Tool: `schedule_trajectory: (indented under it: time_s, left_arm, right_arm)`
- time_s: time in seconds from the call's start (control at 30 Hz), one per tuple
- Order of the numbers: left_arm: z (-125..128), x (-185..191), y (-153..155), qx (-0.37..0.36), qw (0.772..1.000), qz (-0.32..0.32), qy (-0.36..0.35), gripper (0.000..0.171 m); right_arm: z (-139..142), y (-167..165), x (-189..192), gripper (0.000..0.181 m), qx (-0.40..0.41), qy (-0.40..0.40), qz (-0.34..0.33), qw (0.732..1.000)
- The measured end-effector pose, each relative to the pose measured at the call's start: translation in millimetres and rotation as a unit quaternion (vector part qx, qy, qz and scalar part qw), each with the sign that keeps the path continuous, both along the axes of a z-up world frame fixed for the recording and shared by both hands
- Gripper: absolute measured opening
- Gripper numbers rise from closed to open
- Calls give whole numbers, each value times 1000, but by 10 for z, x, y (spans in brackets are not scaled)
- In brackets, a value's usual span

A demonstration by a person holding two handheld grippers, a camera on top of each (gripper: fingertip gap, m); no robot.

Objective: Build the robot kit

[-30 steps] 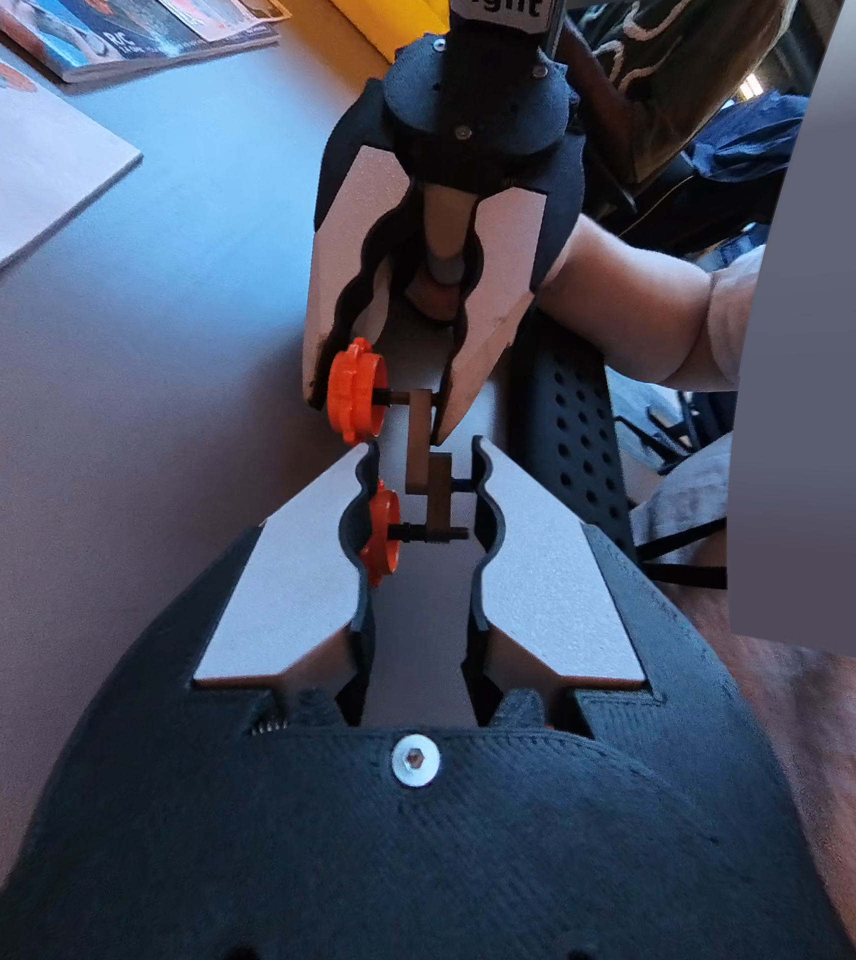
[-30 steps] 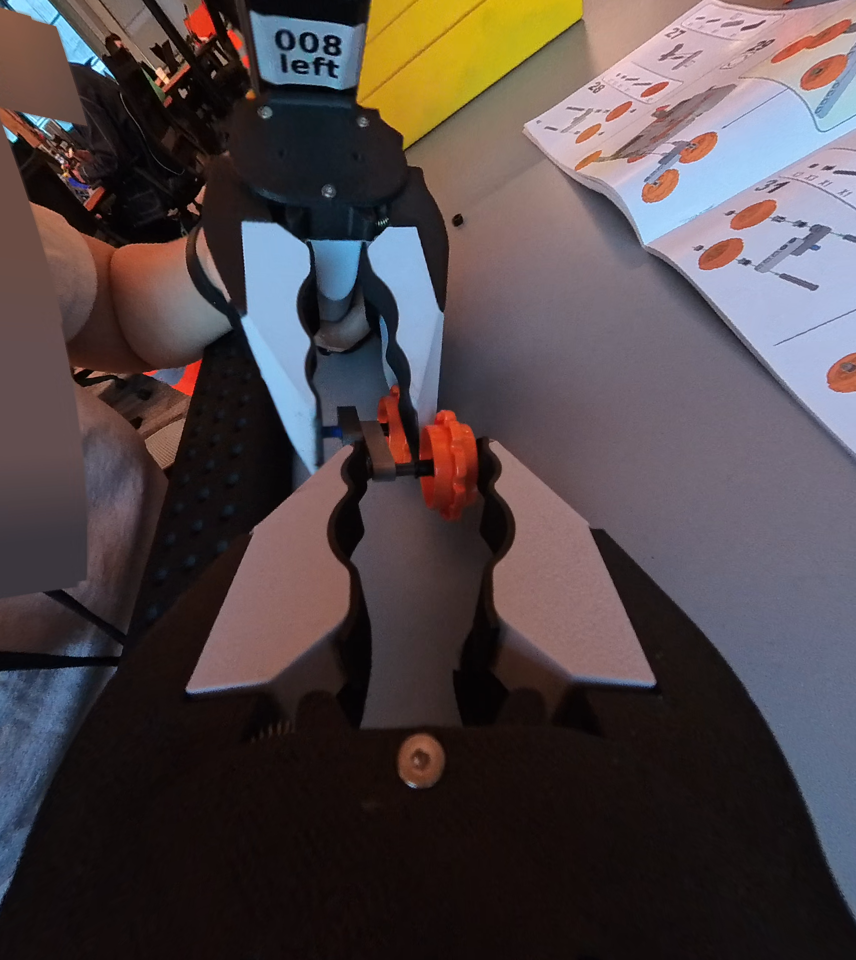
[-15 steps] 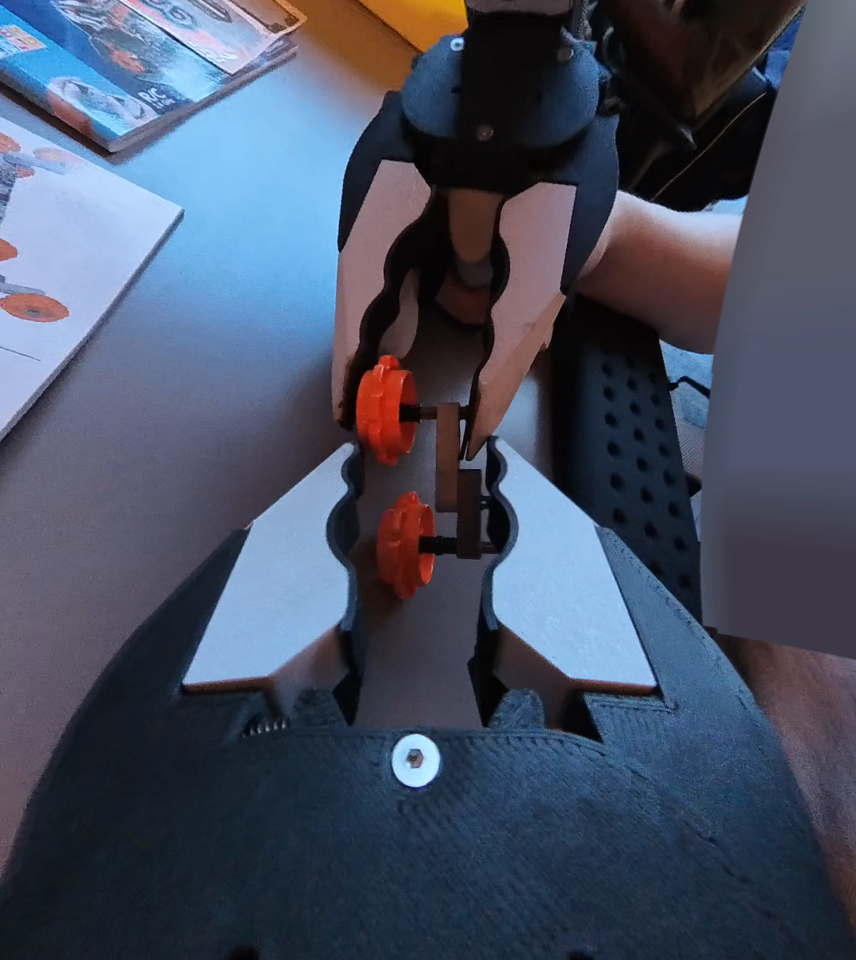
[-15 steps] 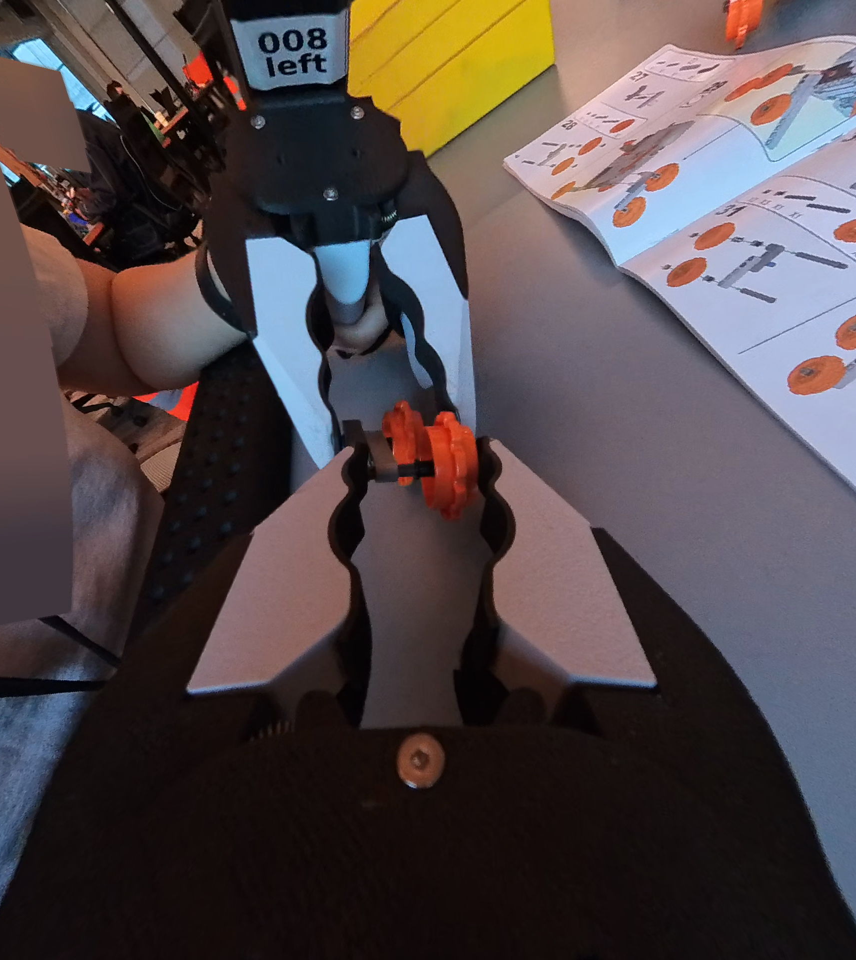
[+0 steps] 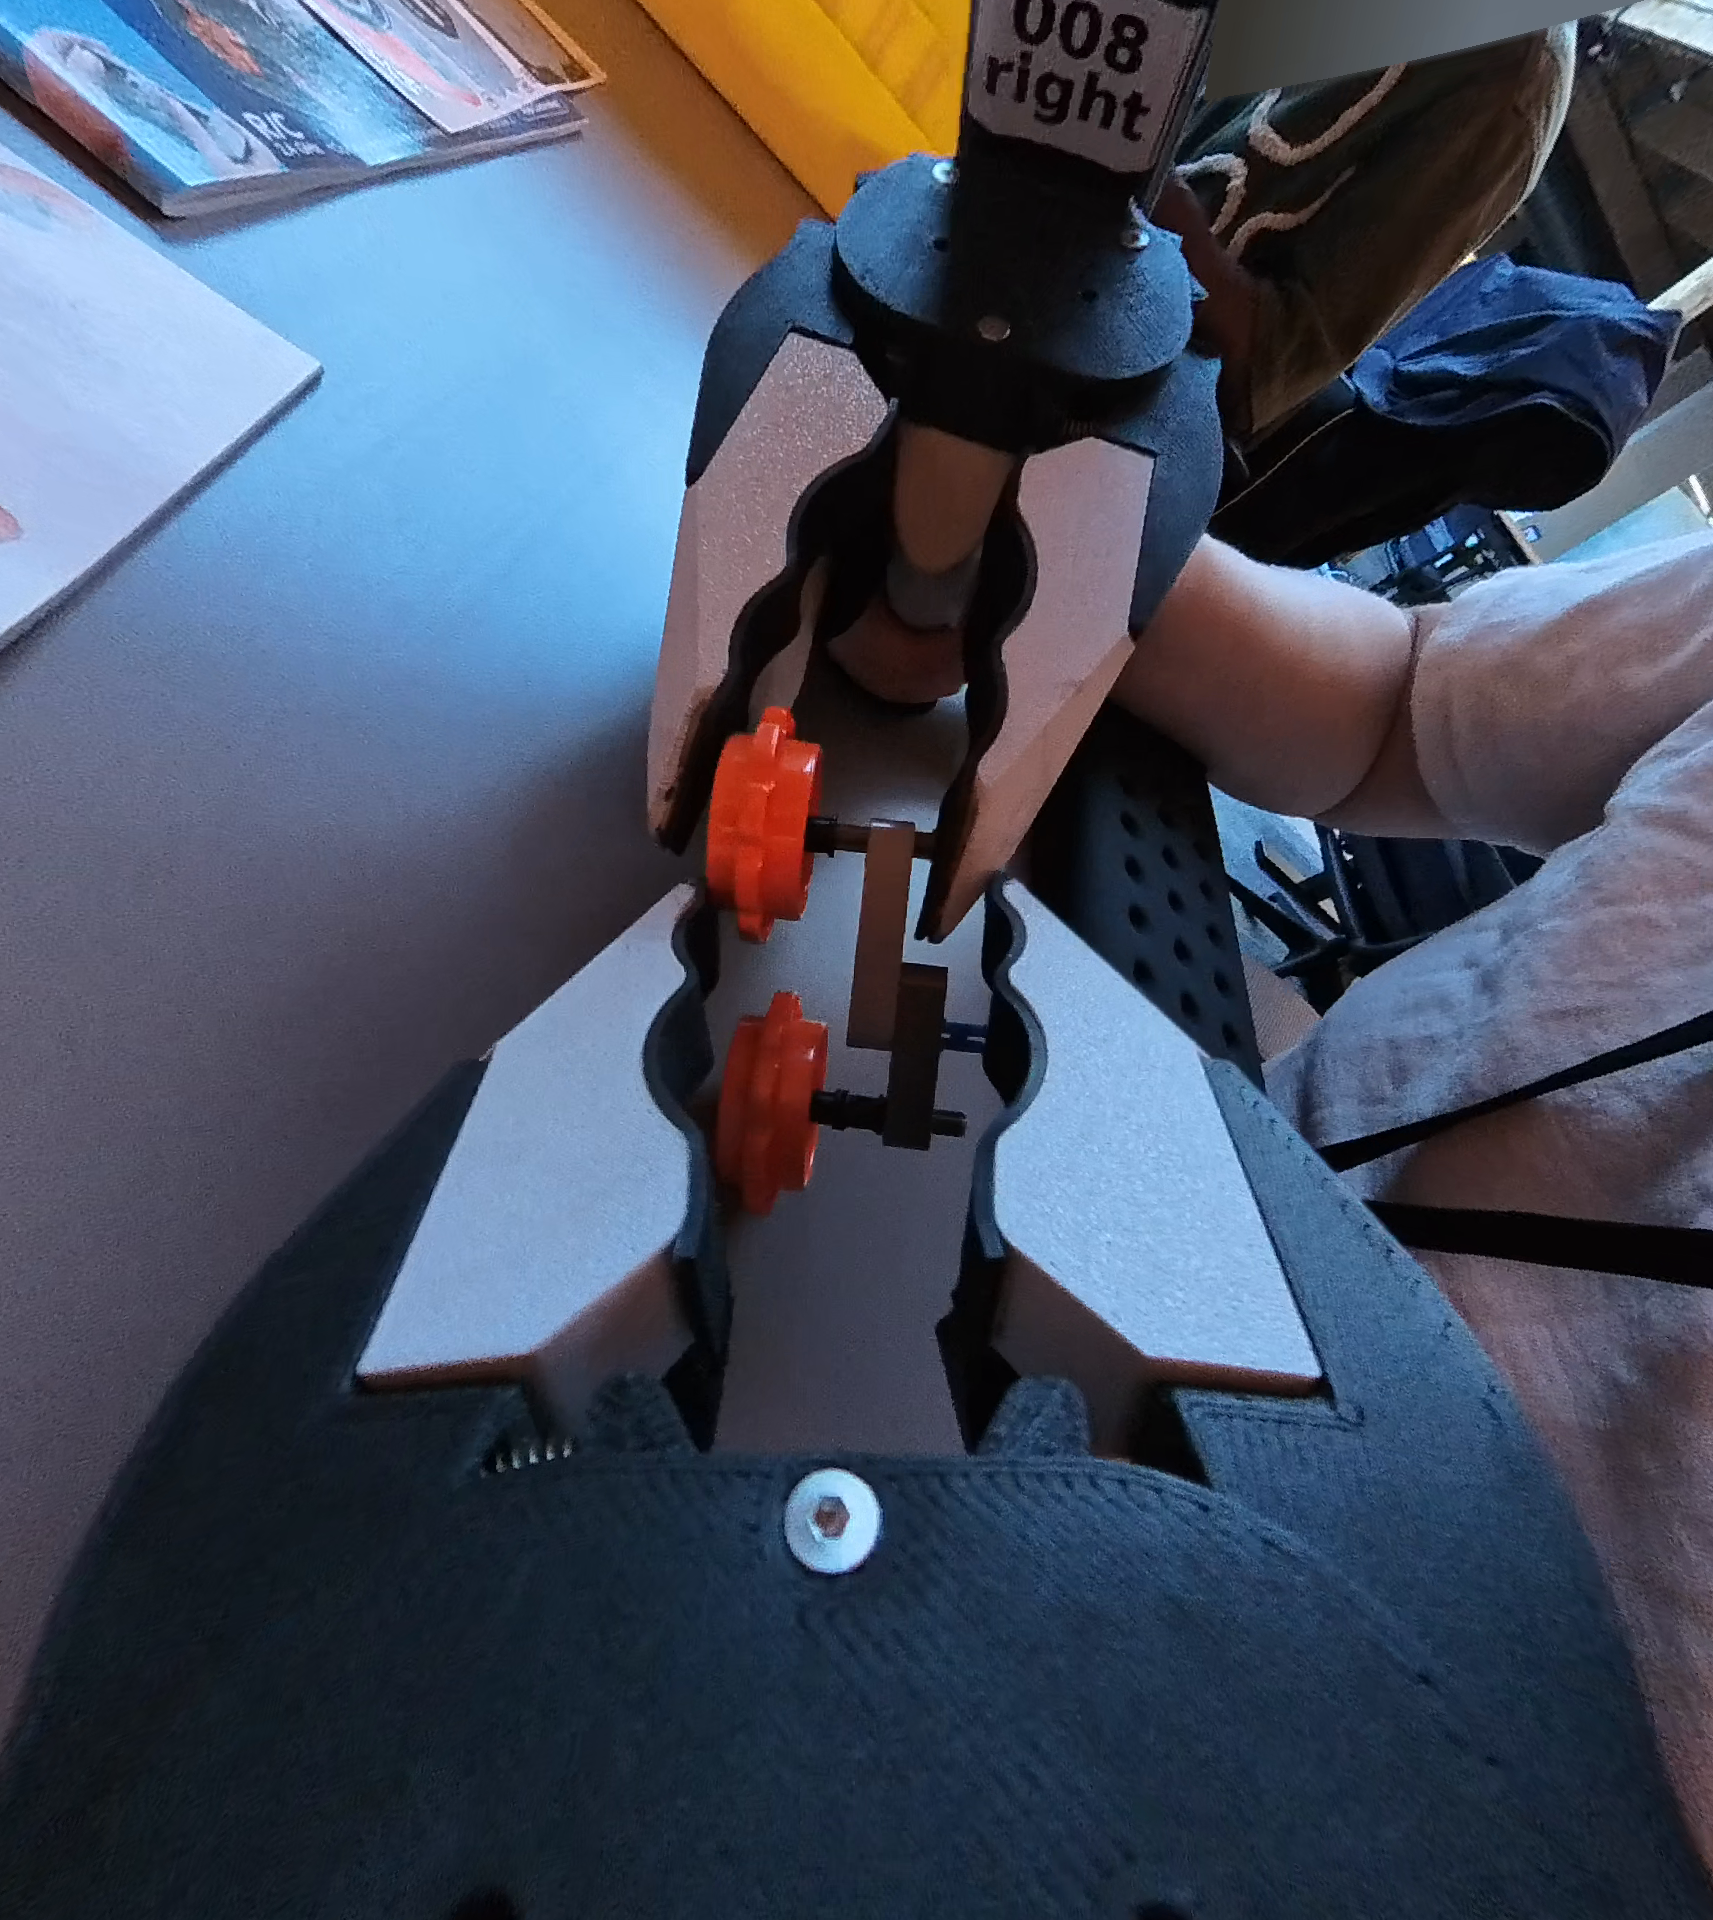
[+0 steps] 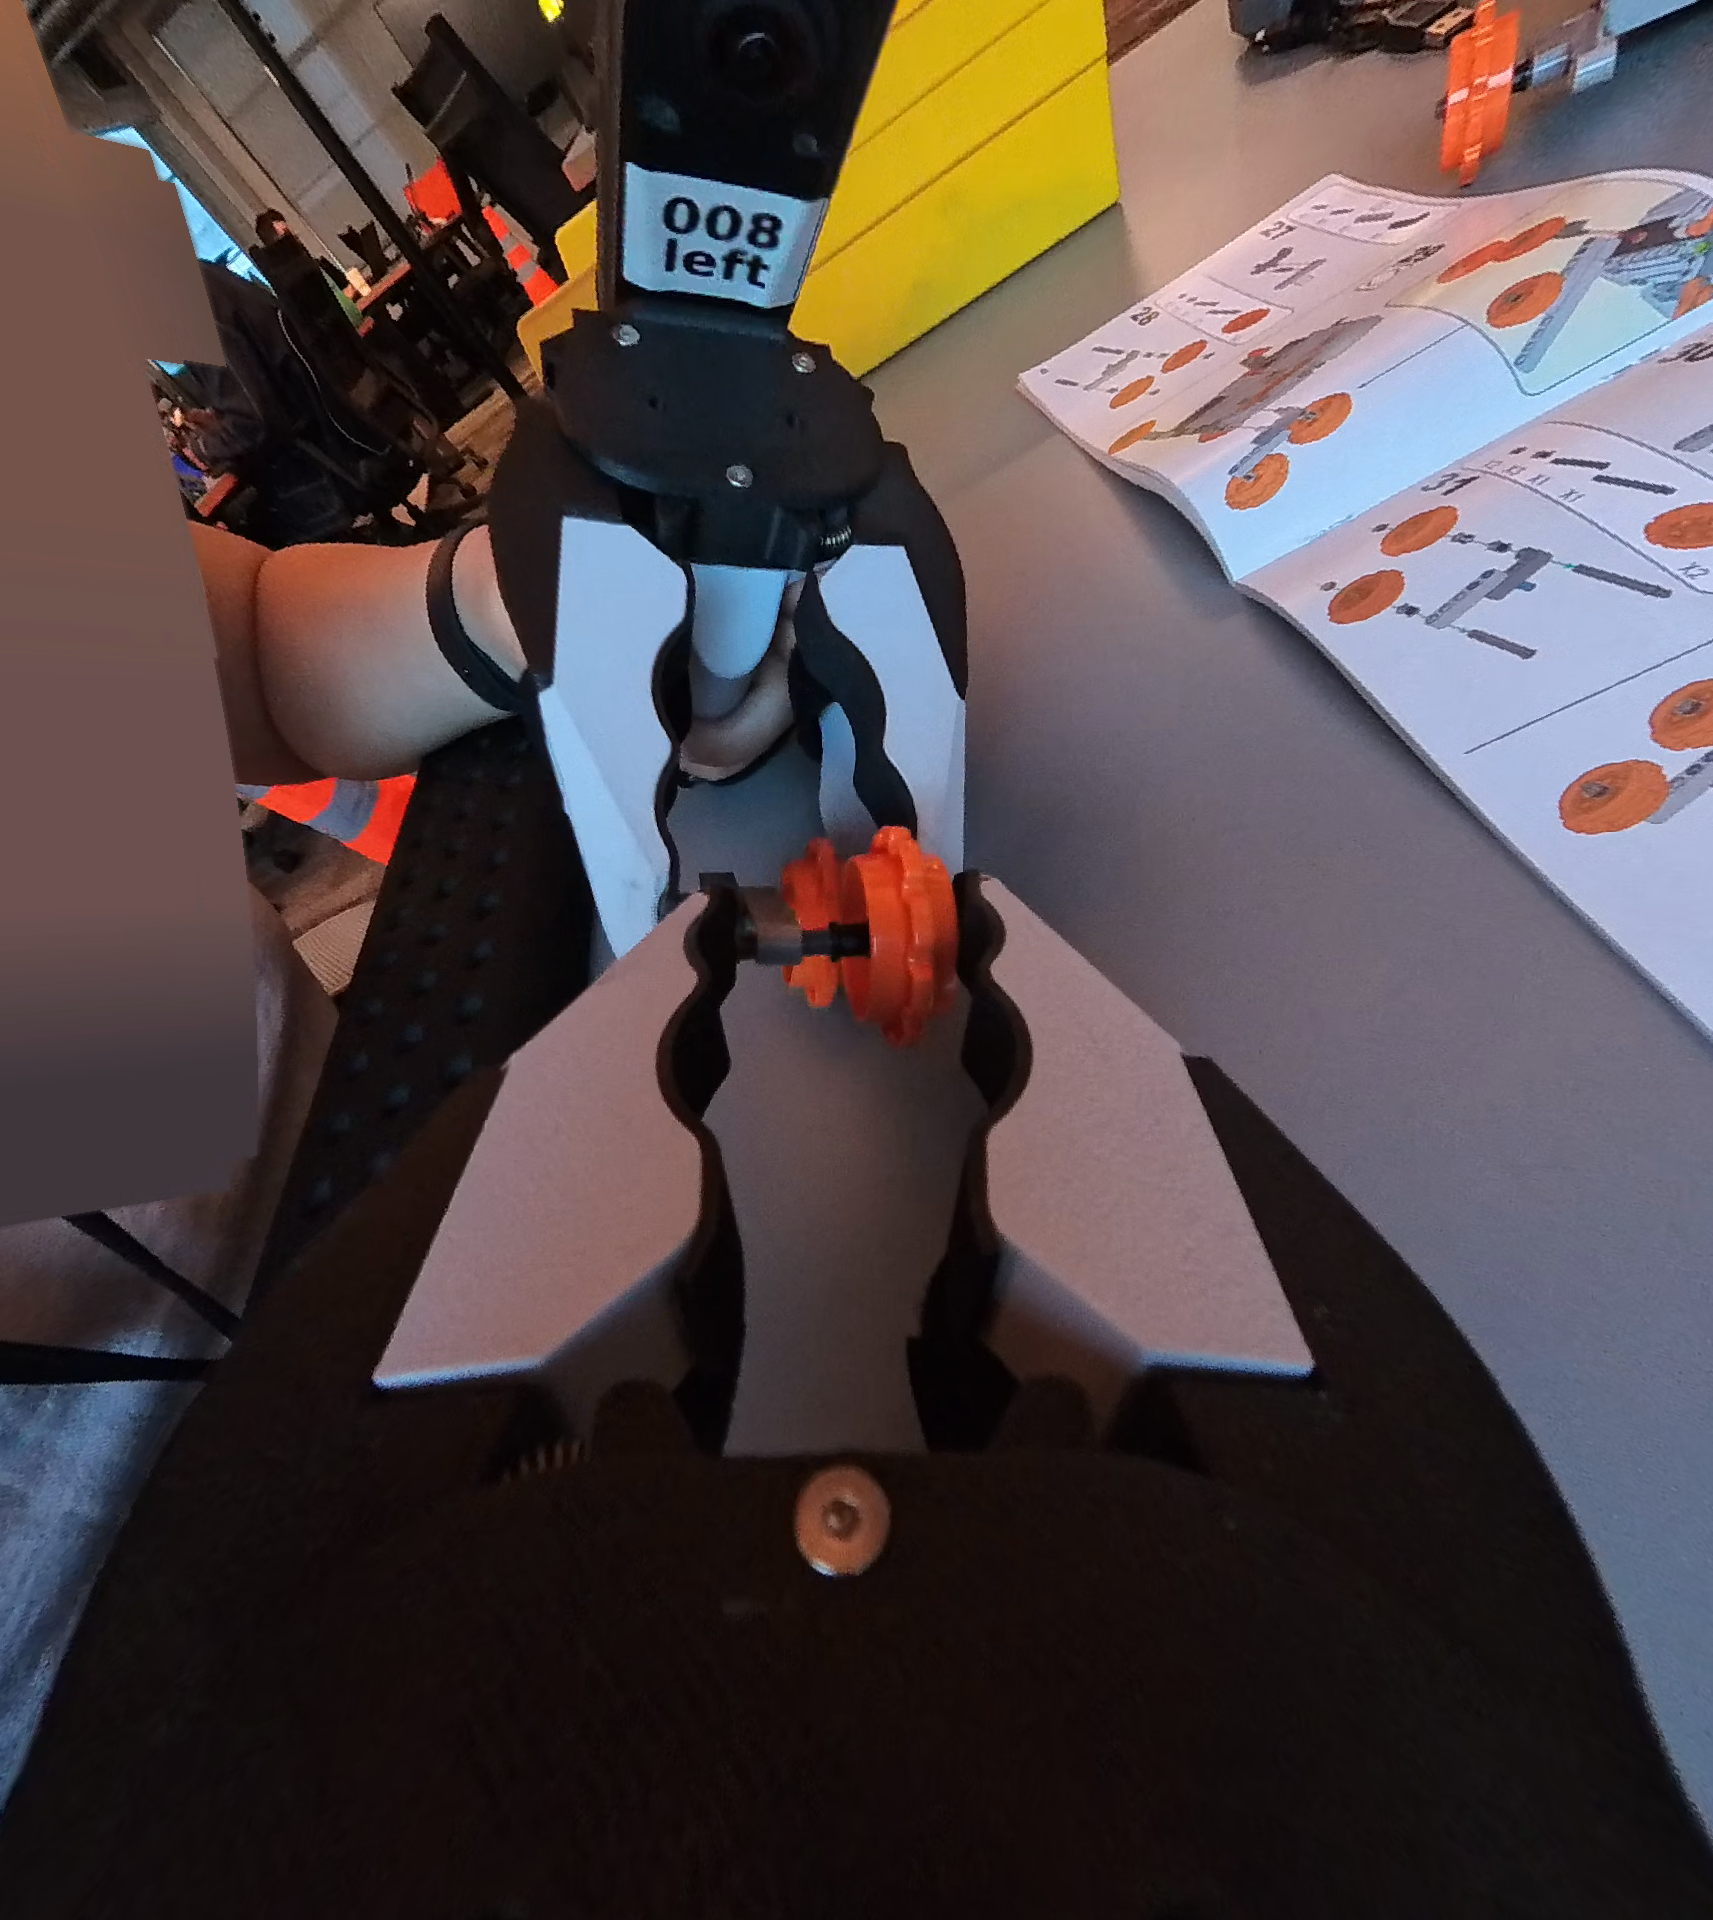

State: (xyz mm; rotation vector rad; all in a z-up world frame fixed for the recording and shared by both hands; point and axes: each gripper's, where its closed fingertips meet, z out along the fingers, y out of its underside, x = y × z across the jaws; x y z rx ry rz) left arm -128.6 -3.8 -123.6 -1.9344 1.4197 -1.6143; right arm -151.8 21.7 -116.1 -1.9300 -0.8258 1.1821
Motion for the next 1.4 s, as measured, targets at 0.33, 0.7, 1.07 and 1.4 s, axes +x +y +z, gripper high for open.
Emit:
schedule_trajectory:
  time_s: [0.33,0.7,1.07,1.4]
  left_arm:
    - [-36,-19,7,20,1000,9,11,48]
    - [-76,-46,2,42,999,10,28,47]
    - [17,36,-84,-19,1000,-10,-10,58]
    - [41,23,-72,3,1000,-5,-16,56]
  right_arm:
    - [-27,-5,-10,42,9,-16,2,1000]
    - [-54,-26,-22,42,14,-31,8,999]
    - [29,-50,-59,42,28,-7,18,999]
    - [74,-39,-78,43,50,-1,21,999]
